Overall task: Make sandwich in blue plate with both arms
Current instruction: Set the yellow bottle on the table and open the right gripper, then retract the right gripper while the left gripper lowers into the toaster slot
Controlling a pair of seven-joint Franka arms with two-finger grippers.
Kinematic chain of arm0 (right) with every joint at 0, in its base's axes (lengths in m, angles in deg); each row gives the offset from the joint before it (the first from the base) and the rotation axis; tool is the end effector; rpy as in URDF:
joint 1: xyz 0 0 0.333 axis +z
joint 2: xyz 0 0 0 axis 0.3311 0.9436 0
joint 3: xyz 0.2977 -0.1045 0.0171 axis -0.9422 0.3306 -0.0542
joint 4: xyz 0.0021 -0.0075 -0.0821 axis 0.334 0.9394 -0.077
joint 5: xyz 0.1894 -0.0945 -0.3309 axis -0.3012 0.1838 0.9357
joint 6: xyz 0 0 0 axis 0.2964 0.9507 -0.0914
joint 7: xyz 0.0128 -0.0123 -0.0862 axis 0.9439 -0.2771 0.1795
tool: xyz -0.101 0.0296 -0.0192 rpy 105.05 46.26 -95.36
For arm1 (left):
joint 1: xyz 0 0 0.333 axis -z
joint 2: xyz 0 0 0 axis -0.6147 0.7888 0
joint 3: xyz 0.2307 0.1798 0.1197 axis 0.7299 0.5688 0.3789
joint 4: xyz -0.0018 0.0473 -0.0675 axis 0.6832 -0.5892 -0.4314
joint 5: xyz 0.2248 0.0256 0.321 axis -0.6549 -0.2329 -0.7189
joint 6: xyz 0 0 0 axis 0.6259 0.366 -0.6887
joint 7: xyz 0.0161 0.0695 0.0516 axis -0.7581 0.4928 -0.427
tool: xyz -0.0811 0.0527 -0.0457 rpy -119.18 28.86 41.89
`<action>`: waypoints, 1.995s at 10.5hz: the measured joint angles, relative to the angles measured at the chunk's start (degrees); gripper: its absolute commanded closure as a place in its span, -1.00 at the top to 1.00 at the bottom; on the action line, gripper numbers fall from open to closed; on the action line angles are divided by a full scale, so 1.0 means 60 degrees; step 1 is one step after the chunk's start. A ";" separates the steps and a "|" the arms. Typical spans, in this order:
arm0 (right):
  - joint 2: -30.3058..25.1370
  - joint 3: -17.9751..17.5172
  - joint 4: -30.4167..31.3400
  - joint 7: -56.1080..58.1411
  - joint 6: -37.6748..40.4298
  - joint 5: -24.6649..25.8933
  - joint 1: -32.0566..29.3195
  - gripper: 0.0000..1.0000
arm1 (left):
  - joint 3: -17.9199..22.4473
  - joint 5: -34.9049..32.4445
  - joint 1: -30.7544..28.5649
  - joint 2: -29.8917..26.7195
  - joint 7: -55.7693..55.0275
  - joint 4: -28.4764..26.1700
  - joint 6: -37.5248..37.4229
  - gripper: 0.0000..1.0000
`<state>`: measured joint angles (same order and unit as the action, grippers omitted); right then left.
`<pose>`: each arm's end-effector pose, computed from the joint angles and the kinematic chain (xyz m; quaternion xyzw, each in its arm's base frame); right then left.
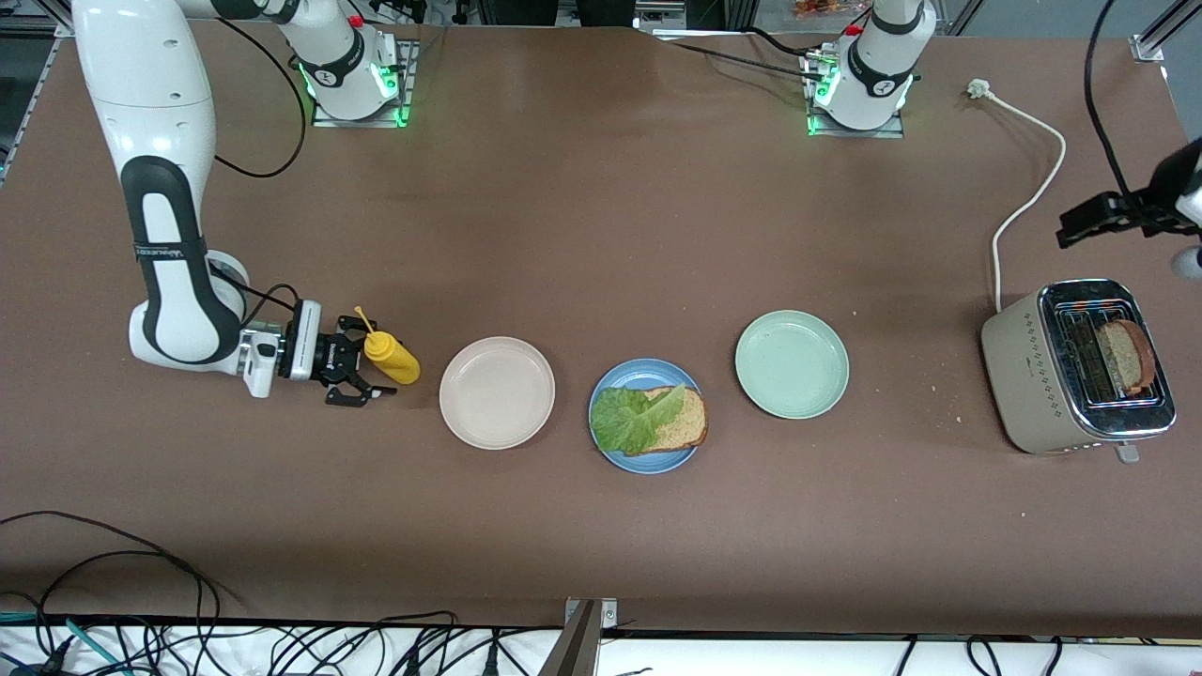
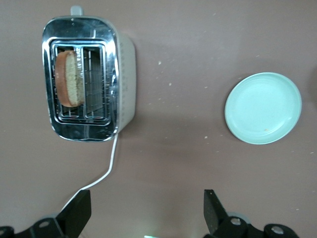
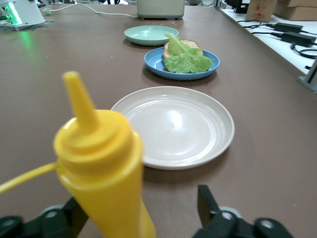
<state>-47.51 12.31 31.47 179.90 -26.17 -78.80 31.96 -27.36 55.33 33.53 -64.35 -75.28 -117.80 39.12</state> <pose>0.6149 0.0399 0.1624 -0.6086 -0.6270 -0.3493 0.3383 0.5595 0.0552 0.5873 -0.9950 -0.0652 0.0669 0.0344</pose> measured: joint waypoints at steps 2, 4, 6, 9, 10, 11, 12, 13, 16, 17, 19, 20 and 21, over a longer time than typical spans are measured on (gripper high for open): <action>-0.0097 0.0186 -0.0048 -0.0119 0.0096 0.0109 -0.0228 1.00 | 0.0114 -0.0042 -0.0429 0.0288 0.0556 0.0006 0.0361 1.00; -0.0343 0.0474 -0.0061 -0.1337 0.0231 0.1048 -0.0368 1.00 | 0.0166 -0.0084 -0.1009 0.0861 0.0701 0.0008 0.0935 1.00; -0.0811 0.0651 -0.0108 -0.3693 0.0226 0.2612 -0.0402 1.00 | 0.0195 -0.0398 -0.1385 0.1674 0.0709 0.0112 0.1427 1.00; -0.1721 0.0627 -0.0698 -0.8109 0.0218 0.5421 -0.0385 1.00 | 0.0203 -0.0623 -0.1804 0.2751 0.1061 0.0445 0.2276 1.00; -0.2139 0.0469 -0.0869 -0.9722 0.0226 0.6398 -0.0382 1.00 | 0.0206 -0.0626 -0.1942 0.2946 0.1251 0.0492 0.2491 1.00; -0.2610 0.0199 -0.0937 -1.1379 0.0226 0.7396 -0.0370 1.00 | 0.0211 -0.0626 -0.2097 0.3111 0.1441 0.0514 0.2703 1.00; -0.3018 -0.0060 -0.0943 -1.2680 0.0215 0.8119 -0.0345 1.00 | 0.0211 -0.0626 -0.2217 0.3247 0.1524 0.0521 0.2869 1.00; -0.3339 -0.0286 -0.0946 -1.3900 0.0206 0.8715 -0.0331 1.00 | 0.0212 -0.0627 -0.2285 0.3379 0.1596 0.0527 0.3014 1.00; -0.3994 -0.1074 -0.0938 -1.7562 0.0206 1.0639 -0.0332 1.00 | 0.0213 -0.0662 -0.2345 0.3702 0.1608 0.0533 0.3121 0.80; -0.4204 -0.1333 -0.0900 -1.8509 0.0218 1.1047 -0.0328 1.00 | 0.0213 -0.0676 -0.2365 0.3754 0.1609 0.0537 0.3126 0.53; -0.4603 -0.1528 -0.0837 -1.9958 0.0297 1.1768 -0.0327 1.00 | 0.0214 -0.0689 -0.2440 0.3813 0.1613 0.0545 0.3127 0.01; -0.4872 -0.1547 -0.0836 -2.0704 0.0576 1.2200 -0.0331 1.00 | 0.0214 -0.0695 -0.2464 0.3833 0.1614 0.0548 0.3127 -0.04; -0.5212 -0.1568 -0.0839 -2.1517 0.1092 1.2434 -0.0345 1.00 | 0.0214 -0.0698 -0.2483 0.3859 0.1615 0.0554 0.3127 -0.39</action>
<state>-78.78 2.90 26.44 50.80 -19.61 -4.20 29.89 -26.08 51.14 18.63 -41.19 -65.59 -114.48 57.88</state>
